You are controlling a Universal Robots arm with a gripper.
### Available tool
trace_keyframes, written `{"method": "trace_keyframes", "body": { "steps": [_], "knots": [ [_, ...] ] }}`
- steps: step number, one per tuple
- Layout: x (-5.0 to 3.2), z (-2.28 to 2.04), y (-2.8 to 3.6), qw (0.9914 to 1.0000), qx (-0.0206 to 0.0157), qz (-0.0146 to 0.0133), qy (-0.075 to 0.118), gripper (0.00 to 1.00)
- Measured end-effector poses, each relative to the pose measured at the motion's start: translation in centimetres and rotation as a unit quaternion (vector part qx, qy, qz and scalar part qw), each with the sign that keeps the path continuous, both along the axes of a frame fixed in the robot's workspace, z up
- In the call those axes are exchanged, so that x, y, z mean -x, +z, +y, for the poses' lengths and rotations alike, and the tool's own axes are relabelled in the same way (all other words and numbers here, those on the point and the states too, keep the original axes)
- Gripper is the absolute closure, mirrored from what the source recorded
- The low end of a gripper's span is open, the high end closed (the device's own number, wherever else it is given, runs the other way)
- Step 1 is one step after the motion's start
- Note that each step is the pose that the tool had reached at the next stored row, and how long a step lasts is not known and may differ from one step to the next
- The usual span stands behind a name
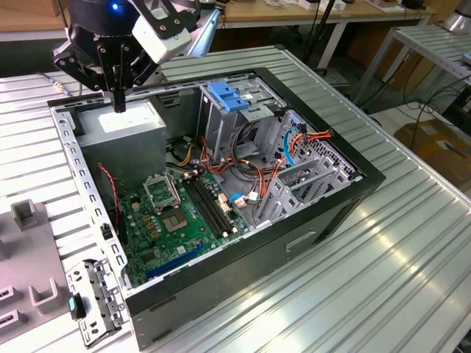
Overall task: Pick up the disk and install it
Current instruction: 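Reach for the disk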
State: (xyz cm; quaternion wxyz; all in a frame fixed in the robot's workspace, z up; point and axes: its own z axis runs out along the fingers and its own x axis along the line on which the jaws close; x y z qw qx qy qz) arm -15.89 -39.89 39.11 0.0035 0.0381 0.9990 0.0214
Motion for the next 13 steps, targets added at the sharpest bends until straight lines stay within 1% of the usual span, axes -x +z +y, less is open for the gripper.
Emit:
{"method": "trace_keyframes", "body": {
  "steps": [13],
  "knots": [
    [0.74, 0.00, -0.05, 1.00000, 0.0000, 0.0022, 0.000, 0.89]
  ]
}}
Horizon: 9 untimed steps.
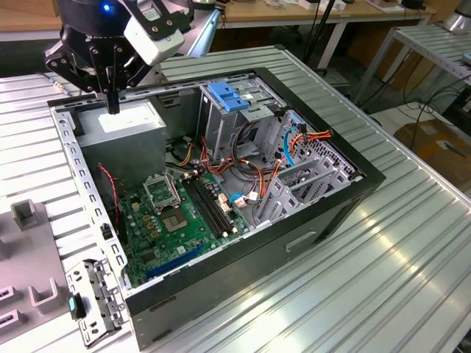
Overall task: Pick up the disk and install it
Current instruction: 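Reach for the disk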
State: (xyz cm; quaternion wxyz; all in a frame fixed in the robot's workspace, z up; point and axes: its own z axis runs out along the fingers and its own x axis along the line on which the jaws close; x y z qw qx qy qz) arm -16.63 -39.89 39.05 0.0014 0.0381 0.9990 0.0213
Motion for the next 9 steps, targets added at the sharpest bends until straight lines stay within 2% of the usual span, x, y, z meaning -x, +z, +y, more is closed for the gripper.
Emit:
{"method": "trace_keyframes", "body": {
  "steps": [9],
  "knots": [
    [0.54, 0.00, -0.04, 1.00000, 0.0000, 0.0019, 0.000, 0.89]
  ]
}}
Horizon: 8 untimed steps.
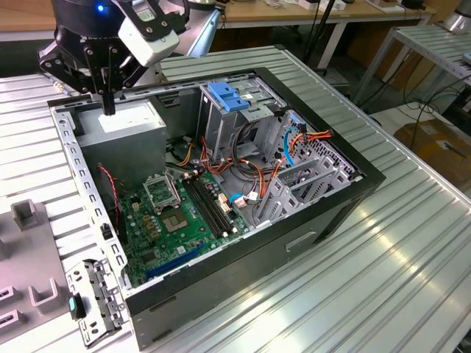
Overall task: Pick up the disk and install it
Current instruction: 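Reach for the disk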
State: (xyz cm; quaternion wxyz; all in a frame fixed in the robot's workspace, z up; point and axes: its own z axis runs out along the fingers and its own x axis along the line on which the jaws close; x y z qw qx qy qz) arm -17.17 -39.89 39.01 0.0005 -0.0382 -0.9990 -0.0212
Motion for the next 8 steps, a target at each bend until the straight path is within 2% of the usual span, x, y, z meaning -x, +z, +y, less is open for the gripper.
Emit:
{"method": "trace_keyframes", "body": {
  "steps": [8],
  "knots": [
    [0.40, 0.00, -0.05, 1.00000, 0.0000, 0.0027, 0.000, 0.89]
  ]
}}
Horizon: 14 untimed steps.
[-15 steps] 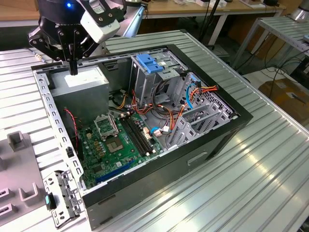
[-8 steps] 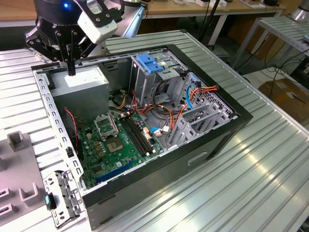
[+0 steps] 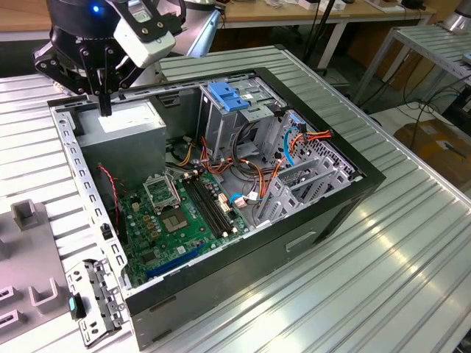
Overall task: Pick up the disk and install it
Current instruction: 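Reach for the disk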
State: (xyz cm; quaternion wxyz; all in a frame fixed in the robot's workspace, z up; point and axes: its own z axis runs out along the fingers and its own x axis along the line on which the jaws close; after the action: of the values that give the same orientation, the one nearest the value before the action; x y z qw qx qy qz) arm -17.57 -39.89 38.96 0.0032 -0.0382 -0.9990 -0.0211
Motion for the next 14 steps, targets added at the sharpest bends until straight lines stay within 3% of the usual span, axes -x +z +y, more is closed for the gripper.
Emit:
{"method": "trace_keyframes", "body": {
  "steps": [14],
  "knots": [
    [0.75, 0.00, -0.10, 0.99999, 0.0000, 0.0051, 0.000, 0.89]
  ]
}}
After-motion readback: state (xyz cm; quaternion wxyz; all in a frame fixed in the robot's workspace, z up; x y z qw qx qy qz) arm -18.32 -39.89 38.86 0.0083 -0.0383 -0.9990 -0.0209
